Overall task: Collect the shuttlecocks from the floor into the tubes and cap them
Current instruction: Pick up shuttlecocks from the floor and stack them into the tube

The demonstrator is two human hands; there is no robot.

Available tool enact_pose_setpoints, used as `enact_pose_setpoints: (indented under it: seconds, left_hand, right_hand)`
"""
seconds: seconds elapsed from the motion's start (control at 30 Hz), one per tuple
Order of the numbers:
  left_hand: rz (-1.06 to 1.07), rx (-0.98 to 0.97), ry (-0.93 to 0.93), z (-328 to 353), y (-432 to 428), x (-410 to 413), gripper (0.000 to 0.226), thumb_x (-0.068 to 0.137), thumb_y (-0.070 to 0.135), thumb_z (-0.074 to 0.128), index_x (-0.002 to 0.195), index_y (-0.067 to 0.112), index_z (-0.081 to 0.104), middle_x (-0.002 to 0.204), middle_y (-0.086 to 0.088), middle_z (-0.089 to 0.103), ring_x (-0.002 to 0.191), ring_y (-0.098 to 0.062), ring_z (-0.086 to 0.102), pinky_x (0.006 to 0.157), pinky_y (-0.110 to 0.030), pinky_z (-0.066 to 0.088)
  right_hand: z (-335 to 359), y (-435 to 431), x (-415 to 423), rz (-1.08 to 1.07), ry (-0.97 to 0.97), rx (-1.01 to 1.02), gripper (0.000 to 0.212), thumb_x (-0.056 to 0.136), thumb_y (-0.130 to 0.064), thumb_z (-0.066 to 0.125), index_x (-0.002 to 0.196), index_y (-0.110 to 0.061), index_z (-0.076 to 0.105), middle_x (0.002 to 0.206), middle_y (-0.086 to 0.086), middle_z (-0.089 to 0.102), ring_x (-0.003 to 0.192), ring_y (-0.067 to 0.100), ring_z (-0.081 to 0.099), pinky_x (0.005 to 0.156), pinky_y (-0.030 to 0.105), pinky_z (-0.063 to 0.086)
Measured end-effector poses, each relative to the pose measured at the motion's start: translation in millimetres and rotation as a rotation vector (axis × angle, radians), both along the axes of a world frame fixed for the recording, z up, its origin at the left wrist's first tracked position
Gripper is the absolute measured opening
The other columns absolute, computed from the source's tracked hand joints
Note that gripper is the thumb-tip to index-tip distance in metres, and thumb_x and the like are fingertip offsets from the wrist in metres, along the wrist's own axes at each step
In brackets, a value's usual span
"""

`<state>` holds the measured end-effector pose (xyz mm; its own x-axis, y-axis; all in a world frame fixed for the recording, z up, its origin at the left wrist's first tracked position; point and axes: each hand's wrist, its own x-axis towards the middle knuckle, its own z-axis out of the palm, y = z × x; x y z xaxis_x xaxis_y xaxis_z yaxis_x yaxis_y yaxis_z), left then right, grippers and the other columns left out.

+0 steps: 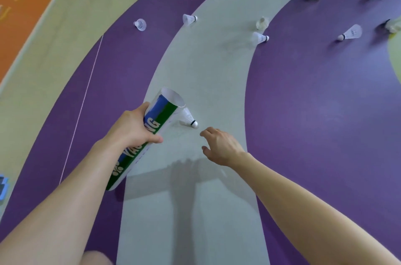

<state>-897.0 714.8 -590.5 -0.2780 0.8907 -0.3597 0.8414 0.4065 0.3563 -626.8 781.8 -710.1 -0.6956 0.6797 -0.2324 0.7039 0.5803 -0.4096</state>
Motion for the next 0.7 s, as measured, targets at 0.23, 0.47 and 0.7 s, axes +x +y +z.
enact_pose_setpoints:
  seconds: [0.23, 0.47, 0.7]
  left_hand:
    - [-0.315, 0.078, -0.195, 19.3, 58.6, 104.1, 0.064, 0.065, 0.042, 0.100, 0.114, 0.042, 0.058, 0.095, 0.017, 0.075, 0.085, 0.000, 0.070, 0.077, -0.031, 0.059]
    - [-0.596, 0.345, -0.393, 24.0, 110.8, 254.2, 0.070, 0.064, 0.037, 0.104, 0.119, 0.025, 0.062, 0.097, 0.011, 0.074, 0.084, -0.015, 0.070, 0.075, -0.031, 0.056]
    - [-0.807, 0.215, -0.366, 33.3, 150.0, 407.1, 0.072, 0.062, 0.054, 0.103, 0.118, 0.040, 0.059, 0.095, 0.021, 0.074, 0.087, -0.006, 0.072, 0.083, -0.037, 0.061]
  right_hand:
    - [26.7, 20.7, 104.8, -0.143, -0.039, 0.079, 0.043, 0.097, -0.032, 0.061, 0.137, -0.014, 0.059, 0.135, 0.005, 0.062, 0.113, 0.033, 0.065, 0.091, 0.045, 0.055]
    - [69.0, 33.5, 313.2, -0.527, -0.145, 0.121, 0.043, 0.097, -0.034, 0.060, 0.138, -0.018, 0.059, 0.139, 0.002, 0.061, 0.117, 0.031, 0.065, 0.095, 0.043, 0.055]
    - [100.0, 3.0, 460.8, -0.805, -0.203, 0.033, 0.045, 0.095, -0.033, 0.062, 0.137, -0.018, 0.061, 0.134, 0.004, 0.062, 0.120, 0.031, 0.064, 0.098, 0.040, 0.053]
